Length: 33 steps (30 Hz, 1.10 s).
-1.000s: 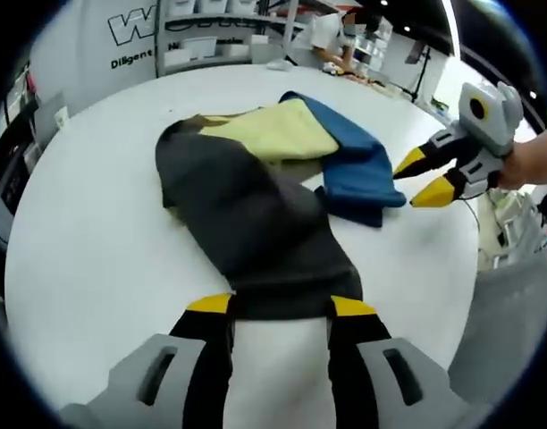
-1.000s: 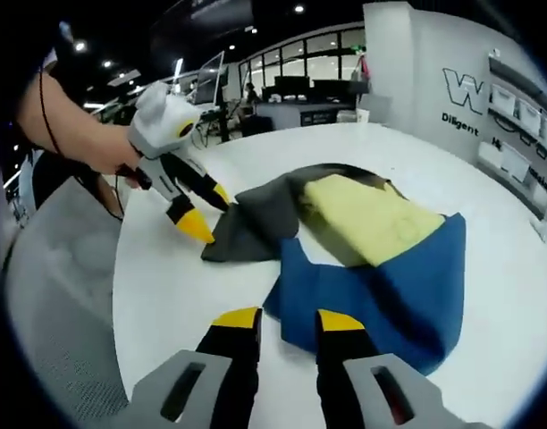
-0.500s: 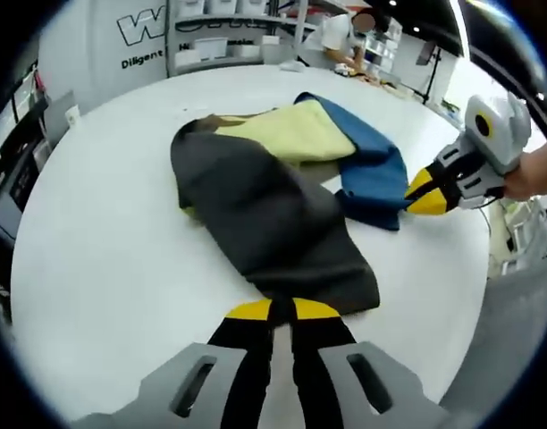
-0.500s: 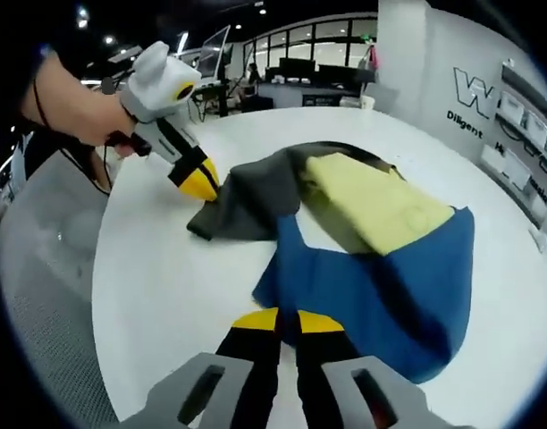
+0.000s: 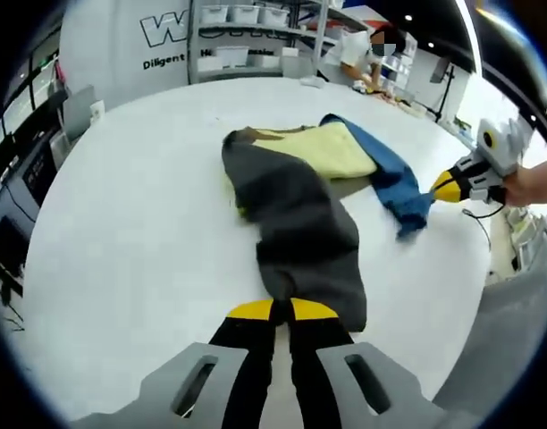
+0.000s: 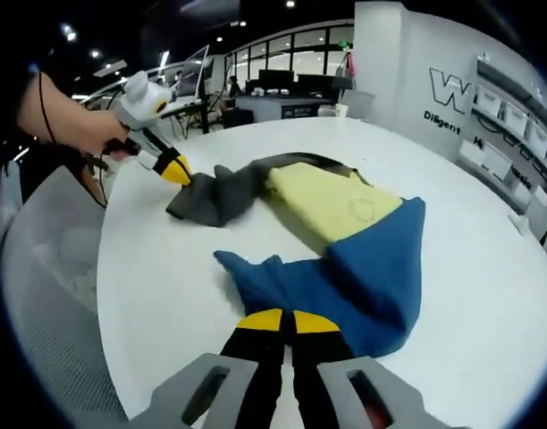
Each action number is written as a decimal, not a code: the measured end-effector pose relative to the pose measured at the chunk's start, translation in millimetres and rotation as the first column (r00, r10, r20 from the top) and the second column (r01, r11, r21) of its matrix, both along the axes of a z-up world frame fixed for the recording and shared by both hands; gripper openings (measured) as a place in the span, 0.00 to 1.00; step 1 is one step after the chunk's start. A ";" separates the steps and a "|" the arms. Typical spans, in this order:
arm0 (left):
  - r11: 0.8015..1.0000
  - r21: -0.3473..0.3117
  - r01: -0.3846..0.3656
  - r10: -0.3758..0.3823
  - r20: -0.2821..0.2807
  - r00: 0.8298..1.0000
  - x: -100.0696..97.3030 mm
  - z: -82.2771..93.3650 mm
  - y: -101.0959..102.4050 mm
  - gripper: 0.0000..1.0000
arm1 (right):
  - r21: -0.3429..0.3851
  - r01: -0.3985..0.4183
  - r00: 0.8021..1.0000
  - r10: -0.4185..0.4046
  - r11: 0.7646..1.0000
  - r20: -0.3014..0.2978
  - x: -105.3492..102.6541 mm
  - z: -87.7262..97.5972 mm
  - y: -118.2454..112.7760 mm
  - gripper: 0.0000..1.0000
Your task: Fold the garment on the visible template until the final outline fits inside the template.
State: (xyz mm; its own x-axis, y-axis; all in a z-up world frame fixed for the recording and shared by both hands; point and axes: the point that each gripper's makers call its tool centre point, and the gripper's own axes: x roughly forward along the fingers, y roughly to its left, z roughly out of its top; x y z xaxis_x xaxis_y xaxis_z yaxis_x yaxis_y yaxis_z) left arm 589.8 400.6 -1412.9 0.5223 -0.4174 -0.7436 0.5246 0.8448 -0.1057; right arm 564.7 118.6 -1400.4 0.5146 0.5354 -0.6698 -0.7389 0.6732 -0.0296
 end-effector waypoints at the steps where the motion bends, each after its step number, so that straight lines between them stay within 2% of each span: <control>1: 1.000 0.001 -0.005 0.005 0.001 1.000 0.4 0.5 3.8 0.09 | -0.003 0.010 1.000 -0.010 1.000 0.001 -0.1 0.9 -7.5 0.00; 4: 1.000 0.018 -0.022 0.022 0.003 1.000 2.5 0.4 18.8 0.09 | -0.024 0.024 1.000 -0.024 0.999 0.007 -1.2 3.2 -25.0 0.00; 9: 0.997 0.041 -0.059 0.059 0.005 0.998 7.1 3.3 47.0 0.09 | -0.038 0.106 0.994 -0.105 0.994 0.011 2.5 6.8 -64.2 0.00; 16: 0.990 0.087 -0.112 0.111 0.015 0.994 13.2 8.3 89.9 0.09 | -0.008 0.285 0.958 -0.285 0.958 0.022 18.7 20.4 -132.9 0.00; 24: 0.980 0.140 -0.138 0.137 0.017 0.990 20.7 5.6 125.1 0.09 | -0.036 0.347 0.938 -0.346 0.937 0.019 29.9 24.6 -180.1 0.00; 29: 0.973 0.153 -0.170 0.170 0.014 0.985 27.8 8.3 146.0 0.09 | 0.036 0.456 0.890 -0.456 0.889 -0.021 41.9 30.5 -203.9 0.00; 31: 0.970 0.130 -0.204 0.206 0.001 0.979 30.2 8.5 153.2 0.09 | 0.066 0.509 0.861 -0.508 0.858 -0.036 47.8 31.6 -215.6 0.00; 33: 0.965 0.109 -0.238 0.241 -0.014 0.970 30.4 7.7 158.4 0.09 | 0.105 0.570 0.821 -0.565 0.815 -0.075 51.2 31.2 -225.2 0.00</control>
